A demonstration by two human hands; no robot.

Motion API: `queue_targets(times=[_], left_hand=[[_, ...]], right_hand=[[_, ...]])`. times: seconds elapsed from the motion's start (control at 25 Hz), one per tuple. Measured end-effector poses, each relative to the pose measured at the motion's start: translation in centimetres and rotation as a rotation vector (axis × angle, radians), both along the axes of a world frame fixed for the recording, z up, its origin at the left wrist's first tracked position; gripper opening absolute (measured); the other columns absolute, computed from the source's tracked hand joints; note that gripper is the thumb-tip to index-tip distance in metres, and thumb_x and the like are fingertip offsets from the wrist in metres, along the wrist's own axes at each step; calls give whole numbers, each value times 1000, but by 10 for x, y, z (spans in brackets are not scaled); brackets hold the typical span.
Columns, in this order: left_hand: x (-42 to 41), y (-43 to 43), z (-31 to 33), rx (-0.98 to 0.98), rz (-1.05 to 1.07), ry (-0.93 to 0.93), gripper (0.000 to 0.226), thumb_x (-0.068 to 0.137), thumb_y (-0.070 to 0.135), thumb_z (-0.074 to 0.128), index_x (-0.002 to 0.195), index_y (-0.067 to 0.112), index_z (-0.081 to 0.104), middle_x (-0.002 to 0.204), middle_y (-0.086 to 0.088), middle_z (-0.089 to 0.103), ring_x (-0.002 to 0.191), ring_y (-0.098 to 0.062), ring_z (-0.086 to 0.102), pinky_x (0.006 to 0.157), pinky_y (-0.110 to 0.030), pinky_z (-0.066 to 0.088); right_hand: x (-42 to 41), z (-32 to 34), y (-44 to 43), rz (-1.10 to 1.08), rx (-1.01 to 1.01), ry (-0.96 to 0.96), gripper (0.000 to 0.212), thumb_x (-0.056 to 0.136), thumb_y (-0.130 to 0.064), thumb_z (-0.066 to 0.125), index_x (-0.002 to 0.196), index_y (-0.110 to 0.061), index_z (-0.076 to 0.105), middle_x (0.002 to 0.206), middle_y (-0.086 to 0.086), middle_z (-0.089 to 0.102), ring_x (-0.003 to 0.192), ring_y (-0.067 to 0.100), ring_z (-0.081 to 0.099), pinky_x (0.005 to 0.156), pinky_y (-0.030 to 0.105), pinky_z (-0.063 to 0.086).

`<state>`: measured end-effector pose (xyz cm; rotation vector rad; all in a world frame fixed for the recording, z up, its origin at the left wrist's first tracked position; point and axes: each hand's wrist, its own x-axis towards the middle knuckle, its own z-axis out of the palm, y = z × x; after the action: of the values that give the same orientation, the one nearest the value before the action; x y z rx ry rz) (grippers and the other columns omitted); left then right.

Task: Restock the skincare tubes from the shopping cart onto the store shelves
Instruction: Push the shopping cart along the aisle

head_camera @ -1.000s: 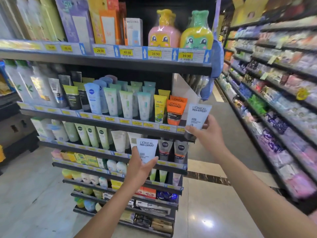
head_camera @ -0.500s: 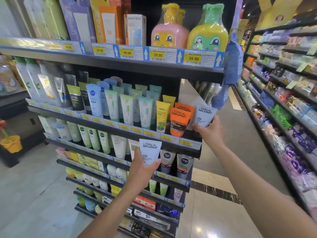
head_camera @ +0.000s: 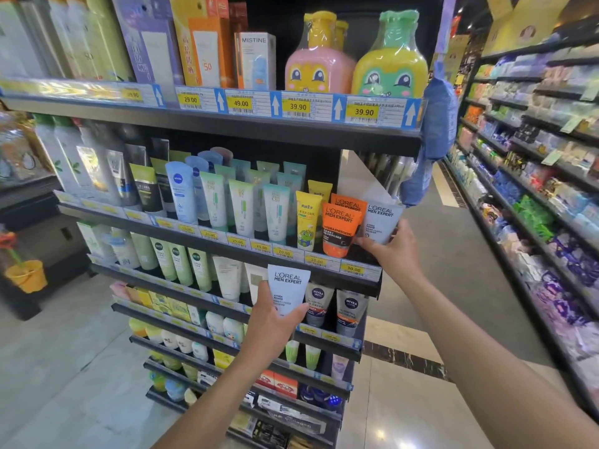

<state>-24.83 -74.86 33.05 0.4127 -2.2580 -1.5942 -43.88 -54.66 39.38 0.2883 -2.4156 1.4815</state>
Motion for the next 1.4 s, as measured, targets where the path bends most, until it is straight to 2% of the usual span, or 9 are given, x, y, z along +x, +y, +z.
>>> queue_targets(times=[0.16,0.28,0.44,0.56,0.76,0.84,1.04,1.24,1.4], left_hand=[[5,2,9,-1,-49,5,49,90,32,78,120,22,41,106,5,63,81,-7,66,55,-17,51],[6,9,14,-23,-104,13,50,89,34,79,120,25,41,109,7,63,83,-2,67,59,-20,56],[3,31,31,-11,-211,59,51,86,34,81,119,26,43,109,6,64,88,-8,67,60,-22,56],[-4,52,48,46,-318,134,54,87,30,82,125,26,44,107,1,67,82,-8,69,57,-21,53],[-16,76,75,15,-400,222,56,85,32,82,124,26,43,110,4,69,90,-7,72,71,-36,64],[-20,74,86,-51,-433,232,62,82,39,83,127,30,41,113,10,66,93,-4,70,76,-39,64],[-29,50,95,-344,-446,252,67,94,50,67,149,44,28,141,24,48,115,3,56,92,-34,55],[-45,25,107,-624,-328,286,53,105,31,55,154,32,35,152,13,39,87,-3,62,75,-21,50],[-69,17,127,-862,-327,316,61,100,8,54,155,27,37,158,9,35,93,-13,65,76,-28,54]], right_hand=[[19,8,8,-6,-3,-64,75,74,-41,89,134,-22,48,119,-6,59,102,11,59,76,29,53],[46,12,16,-103,12,-38,84,76,-48,86,143,-21,43,131,-5,50,112,11,53,91,33,50],[107,22,20,-53,-8,179,40,90,-44,73,124,-26,59,115,-12,58,92,7,59,76,27,52],[144,32,9,204,-9,80,14,95,-33,69,108,-31,66,103,-12,68,80,5,63,66,22,53],[149,38,11,219,-175,-11,17,91,-24,76,108,-24,74,99,-5,79,92,14,75,77,38,61],[141,48,18,210,-215,2,14,90,-23,77,104,-22,76,97,-3,79,93,23,76,81,45,62],[109,84,30,172,-244,75,15,93,-18,73,107,-13,73,95,-5,78,74,1,69,58,14,49],[70,91,39,120,-206,61,18,94,-26,73,109,-16,73,98,-5,78,80,8,69,57,14,50],[52,73,35,158,-114,7,14,92,-29,74,105,-24,72,100,-9,78,84,7,74,59,16,52]])
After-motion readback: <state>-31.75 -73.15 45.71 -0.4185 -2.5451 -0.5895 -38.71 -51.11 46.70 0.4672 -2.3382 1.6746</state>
